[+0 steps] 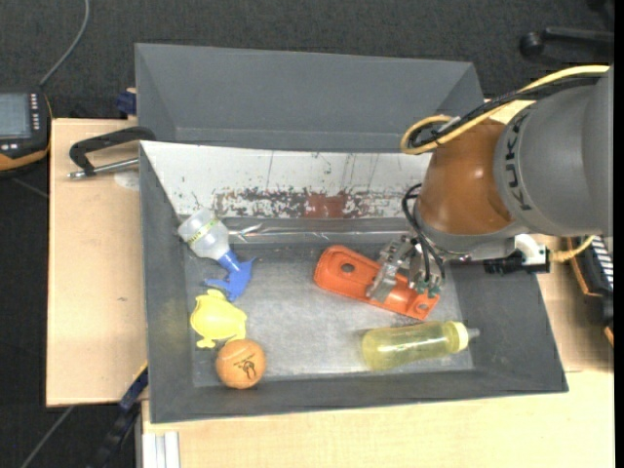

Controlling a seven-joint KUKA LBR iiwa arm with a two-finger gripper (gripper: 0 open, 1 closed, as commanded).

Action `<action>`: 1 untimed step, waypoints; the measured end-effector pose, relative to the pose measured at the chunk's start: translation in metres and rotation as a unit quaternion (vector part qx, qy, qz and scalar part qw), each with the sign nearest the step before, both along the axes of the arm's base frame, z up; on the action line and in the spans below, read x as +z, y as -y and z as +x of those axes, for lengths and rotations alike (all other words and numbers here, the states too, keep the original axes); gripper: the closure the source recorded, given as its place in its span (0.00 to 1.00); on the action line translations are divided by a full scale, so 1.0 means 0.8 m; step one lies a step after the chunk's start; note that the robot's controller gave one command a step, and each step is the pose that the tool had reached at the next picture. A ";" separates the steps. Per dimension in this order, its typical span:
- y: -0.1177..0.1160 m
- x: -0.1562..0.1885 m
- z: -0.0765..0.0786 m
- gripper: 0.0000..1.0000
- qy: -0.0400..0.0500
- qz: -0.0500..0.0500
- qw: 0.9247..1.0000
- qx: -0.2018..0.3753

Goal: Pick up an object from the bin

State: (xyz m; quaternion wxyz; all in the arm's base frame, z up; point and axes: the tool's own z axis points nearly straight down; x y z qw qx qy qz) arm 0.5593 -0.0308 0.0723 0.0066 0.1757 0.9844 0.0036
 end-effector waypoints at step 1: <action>-0.009 0.031 -0.010 1.00 0.000 0.000 1.000 0.003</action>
Offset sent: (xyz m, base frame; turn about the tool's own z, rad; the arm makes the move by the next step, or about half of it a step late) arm 0.0123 0.0108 0.0668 -0.0680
